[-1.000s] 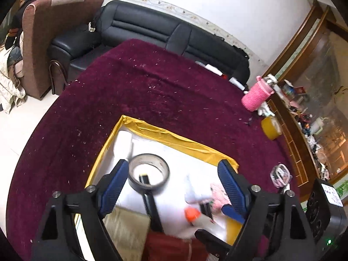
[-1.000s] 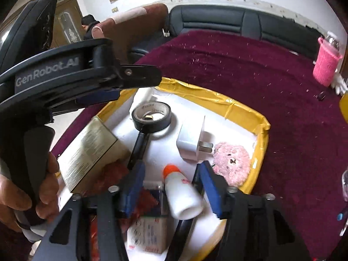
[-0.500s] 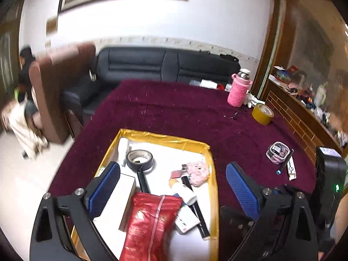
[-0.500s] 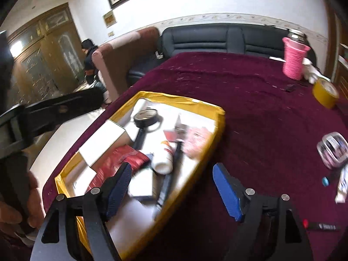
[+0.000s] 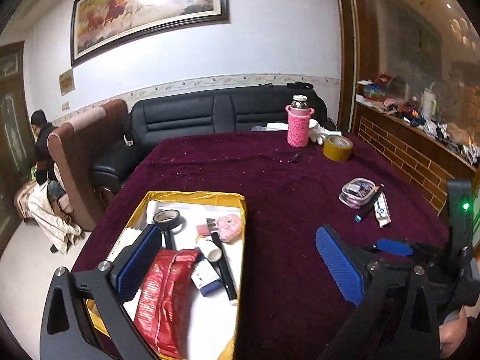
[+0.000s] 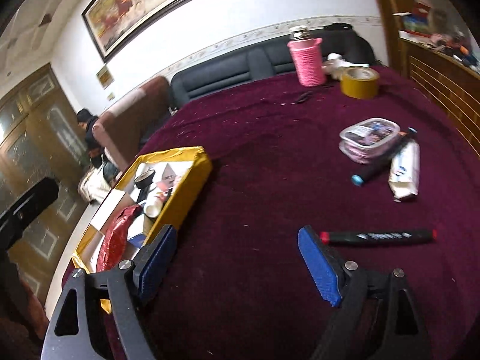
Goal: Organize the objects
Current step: 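Withdraw both open tools from the tray toward the remaining items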
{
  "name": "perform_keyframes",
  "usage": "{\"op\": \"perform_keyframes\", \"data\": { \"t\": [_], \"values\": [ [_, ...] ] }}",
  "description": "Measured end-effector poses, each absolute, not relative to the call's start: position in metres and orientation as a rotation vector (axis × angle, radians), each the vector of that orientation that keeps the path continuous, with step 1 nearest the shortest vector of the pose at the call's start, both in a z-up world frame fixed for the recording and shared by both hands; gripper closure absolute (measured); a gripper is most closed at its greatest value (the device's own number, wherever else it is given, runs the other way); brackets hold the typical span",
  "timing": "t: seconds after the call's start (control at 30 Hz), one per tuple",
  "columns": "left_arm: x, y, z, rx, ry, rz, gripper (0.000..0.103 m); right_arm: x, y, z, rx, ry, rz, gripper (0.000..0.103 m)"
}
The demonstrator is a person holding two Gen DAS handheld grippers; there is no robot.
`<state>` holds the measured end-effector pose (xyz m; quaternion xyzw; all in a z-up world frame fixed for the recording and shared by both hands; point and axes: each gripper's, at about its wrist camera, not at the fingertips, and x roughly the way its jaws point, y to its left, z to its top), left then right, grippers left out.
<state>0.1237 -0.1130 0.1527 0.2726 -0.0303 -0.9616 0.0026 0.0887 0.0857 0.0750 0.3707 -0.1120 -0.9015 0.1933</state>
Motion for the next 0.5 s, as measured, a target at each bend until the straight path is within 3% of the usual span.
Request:
{"op": "perform_keyframes", "data": {
  "t": [0.5],
  "values": [
    [0.119, -0.063, 0.135, 0.947, -0.263, -3.009, 0.0, 0.094, 0.147, 0.067, 1.036, -0.449, -2.588, 0.015]
  ]
}}
